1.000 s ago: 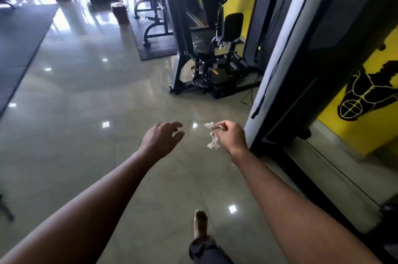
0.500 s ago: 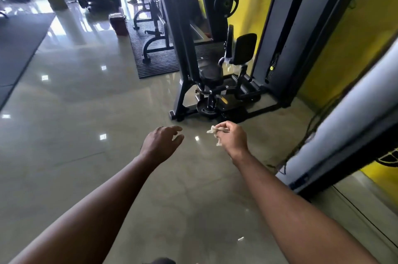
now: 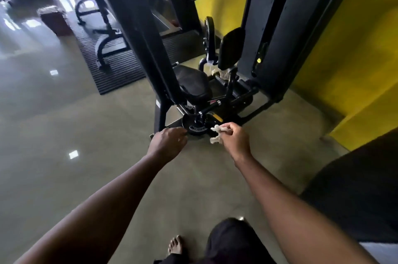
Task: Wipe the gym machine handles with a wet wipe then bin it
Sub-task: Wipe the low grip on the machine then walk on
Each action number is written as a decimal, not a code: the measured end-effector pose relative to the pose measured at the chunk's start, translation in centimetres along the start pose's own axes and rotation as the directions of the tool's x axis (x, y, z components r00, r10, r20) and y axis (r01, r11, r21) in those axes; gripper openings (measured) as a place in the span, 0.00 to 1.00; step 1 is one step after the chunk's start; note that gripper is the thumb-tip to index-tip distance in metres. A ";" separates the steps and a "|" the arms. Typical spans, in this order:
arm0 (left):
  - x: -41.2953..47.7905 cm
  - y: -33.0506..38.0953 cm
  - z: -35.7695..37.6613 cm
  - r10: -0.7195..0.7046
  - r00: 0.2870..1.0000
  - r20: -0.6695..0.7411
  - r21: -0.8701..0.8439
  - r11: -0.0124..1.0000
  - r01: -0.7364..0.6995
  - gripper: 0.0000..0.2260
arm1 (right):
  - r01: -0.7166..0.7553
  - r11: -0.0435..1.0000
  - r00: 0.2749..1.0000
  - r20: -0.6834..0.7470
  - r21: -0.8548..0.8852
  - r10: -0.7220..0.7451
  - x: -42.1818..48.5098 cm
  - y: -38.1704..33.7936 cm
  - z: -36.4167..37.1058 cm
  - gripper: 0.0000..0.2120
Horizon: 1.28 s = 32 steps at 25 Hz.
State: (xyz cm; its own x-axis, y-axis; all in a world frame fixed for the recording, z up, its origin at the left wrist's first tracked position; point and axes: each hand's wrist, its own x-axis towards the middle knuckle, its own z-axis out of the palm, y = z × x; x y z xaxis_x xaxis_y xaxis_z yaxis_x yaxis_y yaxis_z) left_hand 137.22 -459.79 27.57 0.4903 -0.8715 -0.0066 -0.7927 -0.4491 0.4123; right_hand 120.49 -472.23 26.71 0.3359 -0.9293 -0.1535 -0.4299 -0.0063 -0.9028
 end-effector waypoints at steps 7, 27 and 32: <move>19.0 -3.8 8.2 0.064 0.997 -0.040 -0.034 0.997 -0.066 0.12 | 0.015 0.983 0.998 0.065 -0.186 -0.003 20.7 4.6 5.3 0.07; 38.7 -16.4 36.5 0.030 1.000 -0.004 -0.050 0.998 -0.031 0.13 | 0.718 0.555 0.671 0.629 -0.420 -0.392 44.4 25.6 22.5 0.15; 38.6 -16.4 36.6 0.034 0.999 -0.008 -0.088 0.996 -0.035 0.09 | 0.726 0.499 0.677 0.617 -0.472 -0.401 45.2 25.1 21.1 0.14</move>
State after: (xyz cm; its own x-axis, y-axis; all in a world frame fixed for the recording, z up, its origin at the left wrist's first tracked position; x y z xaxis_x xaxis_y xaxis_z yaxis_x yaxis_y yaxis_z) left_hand 155.89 -493.31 -12.82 0.4659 -0.8847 0.0150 -0.7744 -0.3995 0.4907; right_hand 142.54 -506.59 -11.33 0.9171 -0.3986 0.0103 -0.3664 -0.8526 -0.3725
